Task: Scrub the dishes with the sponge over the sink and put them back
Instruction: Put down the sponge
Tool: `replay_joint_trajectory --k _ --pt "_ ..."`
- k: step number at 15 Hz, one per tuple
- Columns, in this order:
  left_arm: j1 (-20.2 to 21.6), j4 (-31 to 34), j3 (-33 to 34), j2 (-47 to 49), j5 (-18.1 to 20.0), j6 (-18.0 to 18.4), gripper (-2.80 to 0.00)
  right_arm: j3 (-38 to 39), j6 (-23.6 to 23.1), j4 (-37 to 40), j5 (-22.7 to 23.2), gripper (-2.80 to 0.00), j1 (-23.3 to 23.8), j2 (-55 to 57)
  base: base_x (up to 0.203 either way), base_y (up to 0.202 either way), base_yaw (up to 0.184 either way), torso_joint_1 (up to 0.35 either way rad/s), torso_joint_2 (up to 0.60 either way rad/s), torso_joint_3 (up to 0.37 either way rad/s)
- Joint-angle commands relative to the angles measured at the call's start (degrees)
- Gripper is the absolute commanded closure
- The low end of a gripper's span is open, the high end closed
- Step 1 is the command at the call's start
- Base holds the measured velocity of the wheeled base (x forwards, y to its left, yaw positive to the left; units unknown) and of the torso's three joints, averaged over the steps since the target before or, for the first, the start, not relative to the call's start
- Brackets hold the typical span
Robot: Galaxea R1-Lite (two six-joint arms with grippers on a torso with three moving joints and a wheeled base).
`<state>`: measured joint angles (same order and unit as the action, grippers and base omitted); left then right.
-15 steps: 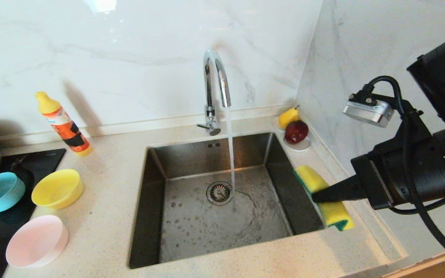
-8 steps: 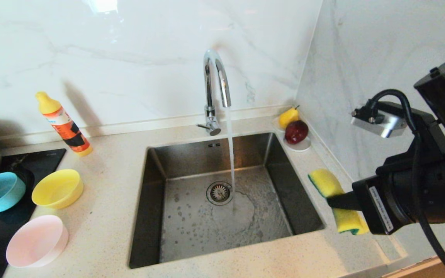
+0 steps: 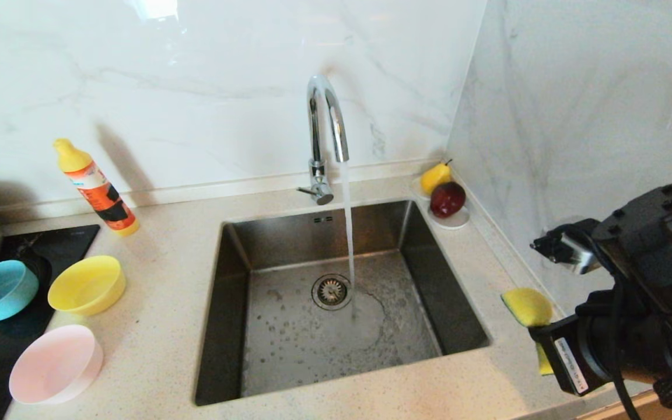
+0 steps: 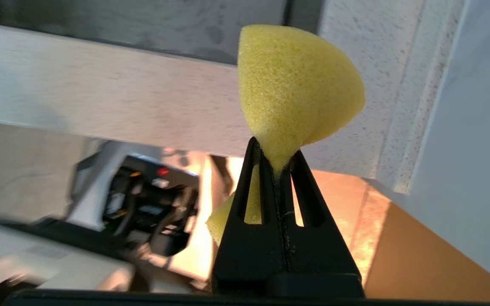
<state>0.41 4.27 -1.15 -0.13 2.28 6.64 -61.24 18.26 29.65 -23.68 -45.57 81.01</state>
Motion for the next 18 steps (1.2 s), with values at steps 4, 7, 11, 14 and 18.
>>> replay_joint_trajectory --k 4,7,11,14,18 --pt "0.0 0.0 0.0 0.2 0.0 0.0 0.0 6.7 -0.3 -5.2 -1.4 0.0 4.0 2.0 0.0 0.0 0.0 0.0 0.0 0.0" --pt "0.0 0.0 0.0 0.1 0.0 0.0 0.0 11.0 -0.1 -8.7 -4.7 0.0 4.0 4.0 0.0 0.0 0.0 0.0 0.0 0.0" --pt "0.0 0.0 0.0 0.1 0.0 0.0 0.0 15.4 0.1 -16.2 -5.5 0.0 4.0 7.4 0.0 0.0 0.0 0.0 0.0 0.0" --pt "0.0 0.0 0.0 0.2 0.0 0.0 0.0 16.7 0.6 -18.6 -5.6 0.0 5.3 9.8 0.0 0.0 0.0 0.0 0.0 0.0" --pt "0.0 0.0 0.0 0.2 0.0 0.0 0.0 19.0 -0.2 -24.1 -5.3 0.0 10.0 12.9 0.0 0.0 0.0 0.0 0.0 0.0"
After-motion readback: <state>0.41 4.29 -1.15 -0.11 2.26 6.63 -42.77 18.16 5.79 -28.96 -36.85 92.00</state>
